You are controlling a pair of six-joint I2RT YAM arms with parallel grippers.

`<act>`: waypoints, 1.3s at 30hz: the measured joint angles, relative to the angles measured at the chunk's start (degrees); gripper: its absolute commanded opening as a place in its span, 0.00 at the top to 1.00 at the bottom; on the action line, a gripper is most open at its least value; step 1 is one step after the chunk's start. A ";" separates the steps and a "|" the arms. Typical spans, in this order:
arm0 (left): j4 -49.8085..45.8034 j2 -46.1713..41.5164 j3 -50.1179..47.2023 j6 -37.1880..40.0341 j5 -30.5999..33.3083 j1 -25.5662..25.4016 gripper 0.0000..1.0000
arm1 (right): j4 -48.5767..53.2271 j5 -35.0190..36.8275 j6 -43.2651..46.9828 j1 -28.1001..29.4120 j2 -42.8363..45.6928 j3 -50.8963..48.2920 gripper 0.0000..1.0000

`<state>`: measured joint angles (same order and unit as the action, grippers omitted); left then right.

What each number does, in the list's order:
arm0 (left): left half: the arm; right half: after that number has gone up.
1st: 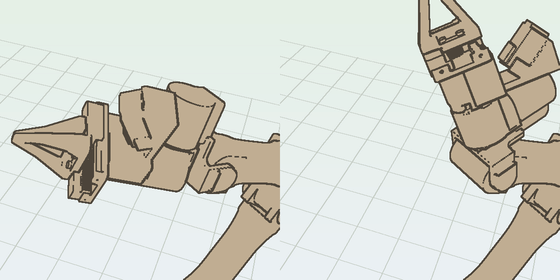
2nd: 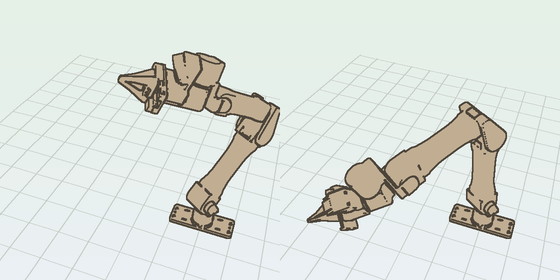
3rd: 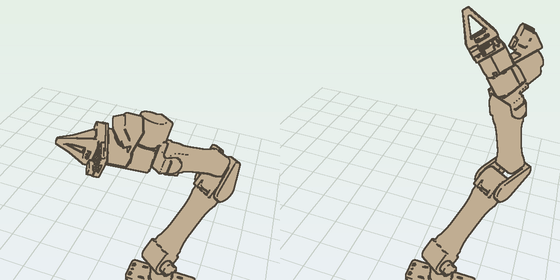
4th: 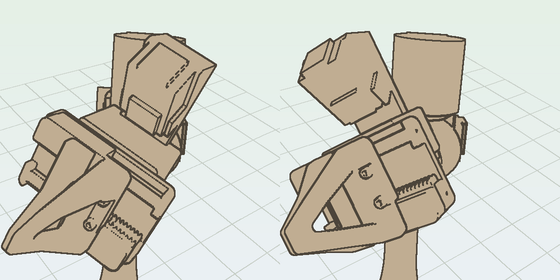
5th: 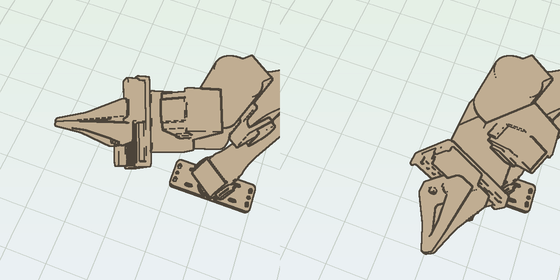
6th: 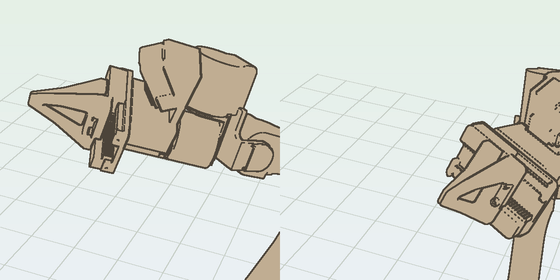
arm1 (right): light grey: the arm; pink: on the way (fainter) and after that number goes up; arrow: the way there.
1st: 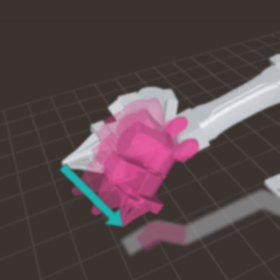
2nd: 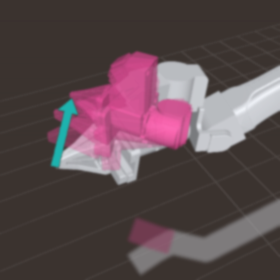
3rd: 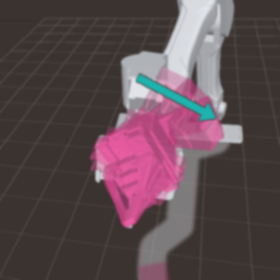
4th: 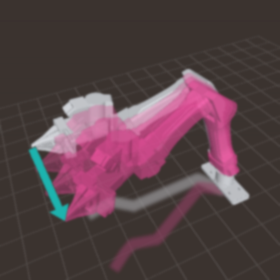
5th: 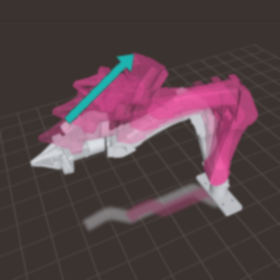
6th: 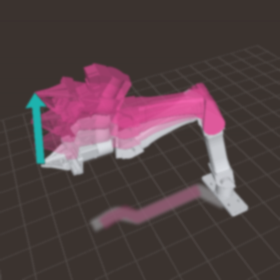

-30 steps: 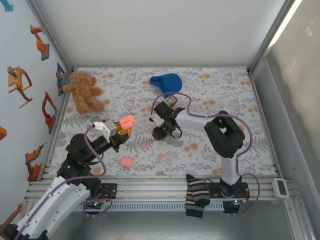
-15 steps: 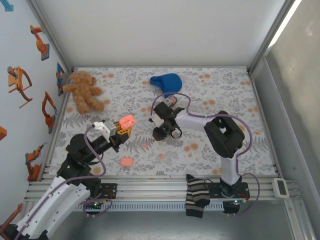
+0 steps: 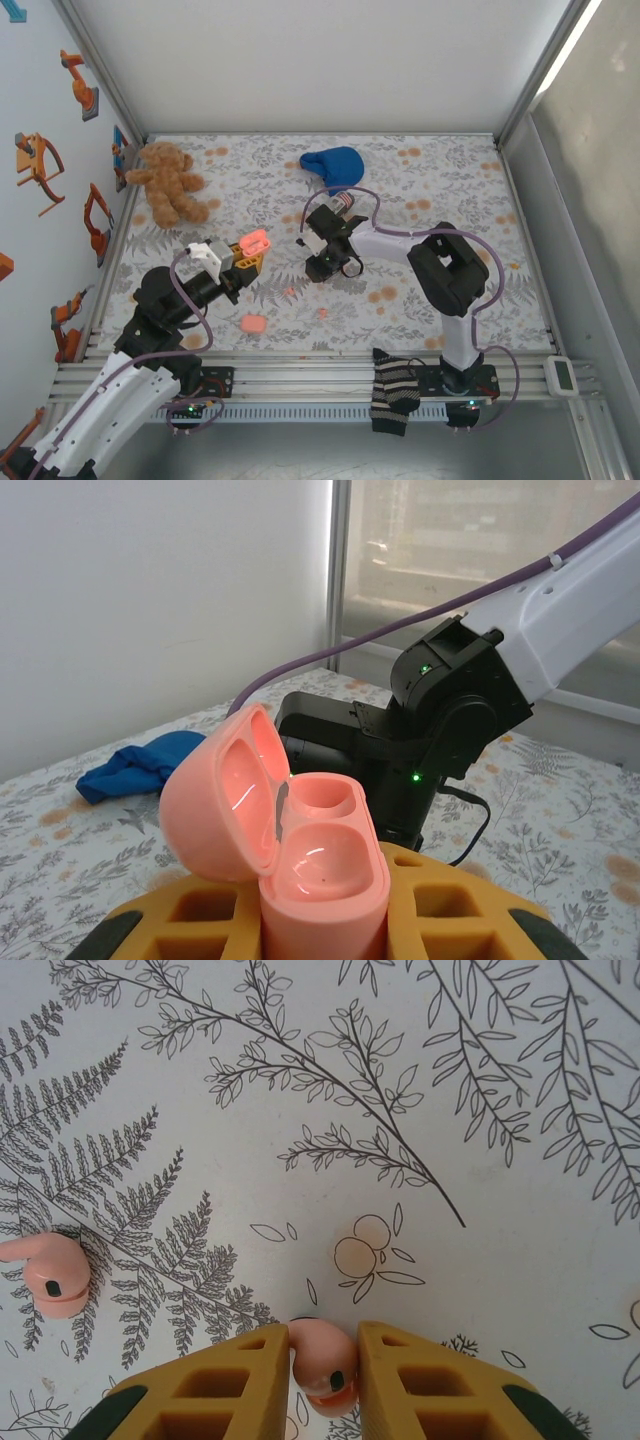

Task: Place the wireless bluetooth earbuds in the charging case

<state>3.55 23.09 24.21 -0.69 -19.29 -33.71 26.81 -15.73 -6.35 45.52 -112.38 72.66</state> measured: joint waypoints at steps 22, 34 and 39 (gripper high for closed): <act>0.04 0.39 0.00 0.00 -0.04 0.00 1.00 | -0.04 0.76 0.22 0.00 2.86 -0.59 0.81; 4.39 4.55 -0.74 -0.28 -1.09 0.00 1.00 | -0.50 6.45 3.10 0.00 14.16 -3.34 0.82; 6.21 6.19 -0.74 -0.83 -1.70 0.00 1.00 | -1.99 8.79 4.57 0.00 21.75 -4.50 0.82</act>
<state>9.76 29.28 23.46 -1.52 -20.99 -33.71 24.82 -6.94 -1.78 45.52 -90.63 68.16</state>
